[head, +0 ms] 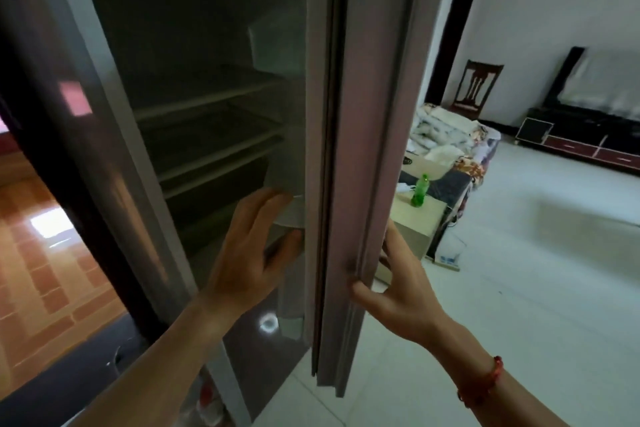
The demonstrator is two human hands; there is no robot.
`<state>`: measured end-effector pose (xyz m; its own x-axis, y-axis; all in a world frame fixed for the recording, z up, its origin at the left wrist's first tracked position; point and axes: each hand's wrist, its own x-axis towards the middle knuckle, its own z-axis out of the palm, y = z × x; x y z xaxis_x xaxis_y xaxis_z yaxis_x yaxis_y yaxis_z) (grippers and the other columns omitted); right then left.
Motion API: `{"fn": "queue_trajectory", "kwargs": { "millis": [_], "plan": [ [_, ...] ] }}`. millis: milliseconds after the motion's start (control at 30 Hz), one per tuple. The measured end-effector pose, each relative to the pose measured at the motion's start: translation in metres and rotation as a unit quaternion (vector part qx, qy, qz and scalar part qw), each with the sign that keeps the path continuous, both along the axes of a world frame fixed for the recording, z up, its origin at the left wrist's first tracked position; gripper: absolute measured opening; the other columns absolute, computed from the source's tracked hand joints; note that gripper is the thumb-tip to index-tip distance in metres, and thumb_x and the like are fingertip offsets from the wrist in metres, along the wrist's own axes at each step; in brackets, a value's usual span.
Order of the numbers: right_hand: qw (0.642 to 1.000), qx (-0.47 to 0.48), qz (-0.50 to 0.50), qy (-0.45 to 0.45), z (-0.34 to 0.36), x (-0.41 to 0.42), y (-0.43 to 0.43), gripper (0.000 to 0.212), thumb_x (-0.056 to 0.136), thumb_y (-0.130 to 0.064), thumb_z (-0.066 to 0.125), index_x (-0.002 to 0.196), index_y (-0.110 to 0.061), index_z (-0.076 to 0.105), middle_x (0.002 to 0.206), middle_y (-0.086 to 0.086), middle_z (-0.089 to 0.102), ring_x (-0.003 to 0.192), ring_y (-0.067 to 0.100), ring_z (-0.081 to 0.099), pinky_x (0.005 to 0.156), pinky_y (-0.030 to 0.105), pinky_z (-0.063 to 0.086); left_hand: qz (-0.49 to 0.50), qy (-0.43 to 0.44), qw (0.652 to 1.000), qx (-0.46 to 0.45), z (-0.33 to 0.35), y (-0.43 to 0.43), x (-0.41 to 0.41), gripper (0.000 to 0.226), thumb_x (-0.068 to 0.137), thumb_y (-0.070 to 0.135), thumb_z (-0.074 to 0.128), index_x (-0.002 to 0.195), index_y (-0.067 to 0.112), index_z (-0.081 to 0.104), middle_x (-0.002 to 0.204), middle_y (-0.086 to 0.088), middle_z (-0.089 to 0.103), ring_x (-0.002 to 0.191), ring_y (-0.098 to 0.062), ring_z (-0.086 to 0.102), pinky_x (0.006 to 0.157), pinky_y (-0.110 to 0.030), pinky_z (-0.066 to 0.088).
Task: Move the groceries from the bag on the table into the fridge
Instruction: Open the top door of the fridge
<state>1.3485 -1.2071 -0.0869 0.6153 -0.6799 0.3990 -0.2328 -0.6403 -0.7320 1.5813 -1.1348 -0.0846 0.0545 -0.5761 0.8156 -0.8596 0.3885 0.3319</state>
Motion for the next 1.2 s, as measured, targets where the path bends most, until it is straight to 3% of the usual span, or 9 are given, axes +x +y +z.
{"fn": "queue_trajectory", "kwargs": {
  "millis": [100,233,400,567,667,800,900,1033,1200],
  "plan": [
    [0.999,0.001,-0.030,-0.013,0.000,-0.027,-0.004,0.081,0.086,-0.036,0.065,0.156,-0.014,0.031,0.146,-0.014,0.048,0.130,0.008,0.053,0.104,0.034,0.052,-0.012,-0.032,0.998,0.045,0.000,-0.017,-0.004,0.048,0.099,0.046,0.045,0.138,0.018,0.045,0.142,-0.015,0.042,0.132,-0.023,0.042,0.108,-0.021,0.035],
    [0.996,0.016,-0.076,-0.036,-0.001,-0.062,-0.010,0.073,0.089,-0.032,0.061,0.155,-0.017,0.034,0.144,-0.021,0.048,0.129,0.004,0.053,0.105,0.023,0.049,-0.044,-0.070,0.995,0.055,0.002,-0.036,-0.016,0.047,0.096,0.035,0.050,0.136,0.011,0.051,0.141,-0.017,0.047,0.131,-0.021,0.043,0.109,-0.013,0.030],
    [0.983,0.009,-0.178,-0.037,-0.006,-0.102,-0.024,0.058,0.094,-0.013,0.066,0.147,-0.020,0.043,0.133,-0.013,0.060,0.121,0.007,0.061,0.100,0.029,0.054,-0.104,-0.124,0.986,0.036,0.005,-0.061,-0.041,0.047,0.092,0.029,0.058,0.135,0.009,0.051,0.137,-0.011,0.052,0.131,-0.028,0.049,0.104,-0.044,0.046],
    [0.962,0.026,-0.271,-0.030,-0.005,-0.135,-0.042,0.061,0.094,-0.018,0.069,0.142,-0.042,0.040,0.124,-0.011,0.065,0.114,0.006,0.063,0.092,0.032,0.059,-0.137,-0.141,0.979,0.046,0.008,-0.082,-0.056,0.045,0.093,0.030,0.055,0.132,0.008,0.056,0.140,-0.013,0.052,0.134,-0.030,0.047,0.100,-0.051,0.049],
    [0.939,0.033,-0.339,-0.046,-0.008,-0.148,-0.054,0.058,0.092,-0.023,0.073,0.141,-0.035,0.044,0.118,-0.005,0.067,0.107,0.010,0.065,0.086,0.036,0.061,-0.138,-0.170,0.975,0.041,0.004,-0.101,-0.064,0.043,0.095,0.029,0.054,0.134,0.010,0.059,0.143,-0.014,0.051,0.138,-0.032,0.043,0.103,-0.053,0.046],
    [0.907,0.026,-0.415,-0.067,-0.011,-0.149,-0.060,0.059,0.094,-0.025,0.070,0.147,-0.026,0.042,0.130,-0.001,0.054,0.111,0.013,0.059,0.088,0.027,0.054,-0.161,-0.198,0.967,0.022,0.001,-0.126,-0.082,0.042,0.098,0.027,0.053,0.138,0.016,0.055,0.141,-0.013,0.053,0.137,-0.033,0.042,0.107,-0.052,0.041],
    [0.897,0.014,-0.435,-0.074,-0.008,-0.145,-0.062,0.062,0.095,-0.025,0.069,0.149,-0.025,0.039,0.135,-0.002,0.046,0.116,0.010,0.050,0.096,0.029,0.050,-0.159,-0.215,0.963,-0.010,0.002,-0.143,-0.100,0.043,0.096,0.024,0.055,0.138,0.014,0.055,0.138,-0.016,0.055,0.133,-0.036,0.047,0.106,-0.057,0.039],
    [0.899,0.000,-0.433,-0.063,0.003,-0.139,-0.069,0.069,0.095,-0.026,0.068,0.154,-0.023,0.033,0.145,0.006,0.043,0.128,0.016,0.049,0.107,0.037,0.048,-0.174,-0.231,0.957,0.000,0.002,-0.165,-0.119,0.051,0.094,0.026,0.057,0.143,0.013,0.049,0.145,-0.014,0.050,0.138,-0.033,0.041,0.112,-0.057,0.032],
    [0.915,0.031,-0.401,-0.031,0.009,-0.134,-0.095,0.084,0.098,-0.040,0.061,0.162,-0.025,0.009,0.162,0.004,0.029,0.147,0.017,0.033,0.113,0.024,0.028,-0.180,-0.230,0.956,0.023,0.004,-0.193,-0.128,0.055,0.093,0.031,0.058,0.144,0.012,0.048,0.150,-0.012,0.043,0.142,-0.032,0.035,0.114,-0.053,0.031]
  ]
}}
